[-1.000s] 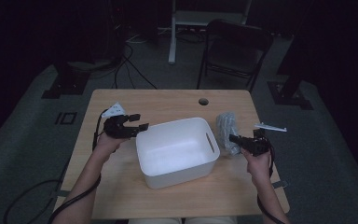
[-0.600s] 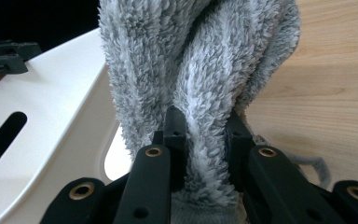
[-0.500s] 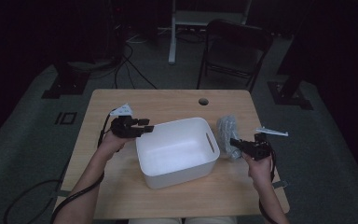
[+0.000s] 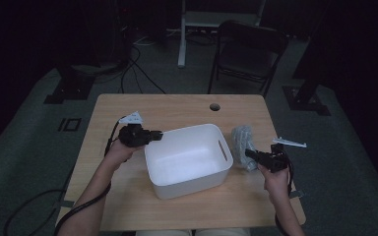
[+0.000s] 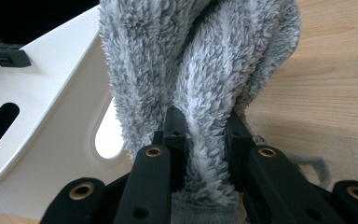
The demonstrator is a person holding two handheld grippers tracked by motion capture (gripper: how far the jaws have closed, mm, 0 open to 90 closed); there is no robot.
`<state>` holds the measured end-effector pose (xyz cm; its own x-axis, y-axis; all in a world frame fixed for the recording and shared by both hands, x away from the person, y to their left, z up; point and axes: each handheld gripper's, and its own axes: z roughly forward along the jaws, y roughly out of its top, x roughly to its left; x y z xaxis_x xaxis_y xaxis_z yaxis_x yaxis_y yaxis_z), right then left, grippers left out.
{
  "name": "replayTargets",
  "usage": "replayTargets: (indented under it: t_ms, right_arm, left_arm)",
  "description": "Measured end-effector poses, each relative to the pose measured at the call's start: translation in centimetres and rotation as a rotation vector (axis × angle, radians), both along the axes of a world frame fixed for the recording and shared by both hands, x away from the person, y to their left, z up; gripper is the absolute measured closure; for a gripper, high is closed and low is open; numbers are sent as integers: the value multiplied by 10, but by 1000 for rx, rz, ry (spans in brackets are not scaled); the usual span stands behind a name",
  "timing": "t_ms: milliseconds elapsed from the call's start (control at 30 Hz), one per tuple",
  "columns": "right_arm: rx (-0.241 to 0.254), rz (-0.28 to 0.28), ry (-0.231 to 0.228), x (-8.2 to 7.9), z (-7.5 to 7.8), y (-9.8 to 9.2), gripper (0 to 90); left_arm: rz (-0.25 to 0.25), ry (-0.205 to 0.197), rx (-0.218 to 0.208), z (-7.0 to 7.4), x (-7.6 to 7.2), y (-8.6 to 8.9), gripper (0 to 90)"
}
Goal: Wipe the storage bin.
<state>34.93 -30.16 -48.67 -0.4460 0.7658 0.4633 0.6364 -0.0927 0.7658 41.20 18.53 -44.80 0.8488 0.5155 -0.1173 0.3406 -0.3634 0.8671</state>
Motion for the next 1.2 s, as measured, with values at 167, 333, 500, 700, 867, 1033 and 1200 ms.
replayTargets:
  t_ms: [167,333,500,700,867,1033,1200]
  right_arm:
    - [-1,-2,-3,0,0,0,766]
    - [2,-6,-1,-1,-1,-2,766]
    - [7,-7,3,-1,-1,-3,766]
    - [10,-7,-3,0,0,-1,766]
    - [7,-2,0,0,-1,1,765]
    - [11,-1,3,-1,-1,-1,765]
    - [13,0,2,-1,0,-1,765]
  left_arm:
    - [30,-27,8,-1,-11,1,839]
    - [99,-49,9,-2,-23,5,865]
    - [160,-48,24,-1,-35,9,874]
    - [173,-26,1,-2,-34,10,834]
    - [162,-11,26,-4,-29,7,777]
    - [163,-1,24,-5,-29,5,807]
    - [190,-16,25,-5,-33,3,862]
